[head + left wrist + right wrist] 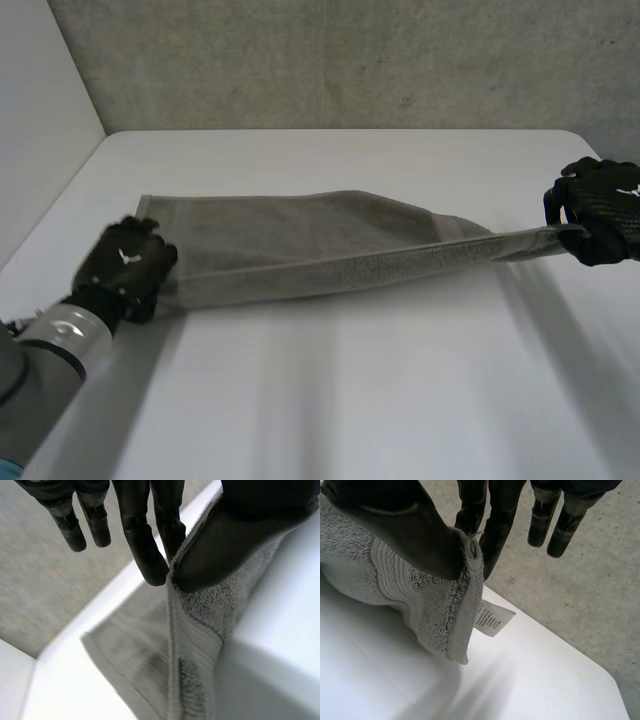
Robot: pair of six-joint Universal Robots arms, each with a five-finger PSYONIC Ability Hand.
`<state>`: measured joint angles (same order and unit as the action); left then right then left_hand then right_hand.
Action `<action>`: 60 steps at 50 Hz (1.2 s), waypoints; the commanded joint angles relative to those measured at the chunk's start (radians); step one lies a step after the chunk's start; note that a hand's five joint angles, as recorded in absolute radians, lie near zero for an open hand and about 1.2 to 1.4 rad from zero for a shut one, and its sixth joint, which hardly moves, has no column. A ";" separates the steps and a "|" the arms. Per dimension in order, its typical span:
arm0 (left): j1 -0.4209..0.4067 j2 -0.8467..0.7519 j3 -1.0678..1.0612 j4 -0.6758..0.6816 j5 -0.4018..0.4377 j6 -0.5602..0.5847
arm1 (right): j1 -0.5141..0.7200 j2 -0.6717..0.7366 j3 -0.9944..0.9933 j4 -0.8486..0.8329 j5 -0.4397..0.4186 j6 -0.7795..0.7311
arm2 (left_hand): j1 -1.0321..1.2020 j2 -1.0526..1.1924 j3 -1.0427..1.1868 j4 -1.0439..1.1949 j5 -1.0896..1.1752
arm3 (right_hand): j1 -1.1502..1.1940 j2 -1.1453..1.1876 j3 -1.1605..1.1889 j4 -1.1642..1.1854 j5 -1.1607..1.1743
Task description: Fold the towel.
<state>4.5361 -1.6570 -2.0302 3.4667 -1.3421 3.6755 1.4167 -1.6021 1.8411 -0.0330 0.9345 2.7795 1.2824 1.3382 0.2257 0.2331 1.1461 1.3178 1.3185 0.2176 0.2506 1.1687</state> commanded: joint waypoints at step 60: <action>0.009 -0.126 0.947 -0.175 0.044 -0.268 | 0.208 0.259 -0.939 0.067 0.218 0.214 | 0.114 0.058 -0.051 -0.059 0.076 | 0.078 0.078 -0.043 -0.076 0.053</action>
<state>4.5680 -1.8828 -1.1886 3.2502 -1.2589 3.4575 1.6281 -1.2663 1.0138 0.1327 1.1415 2.7664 1.2825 1.3472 0.2257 0.2331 1.1516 1.3179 1.3189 0.2176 0.2506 1.1688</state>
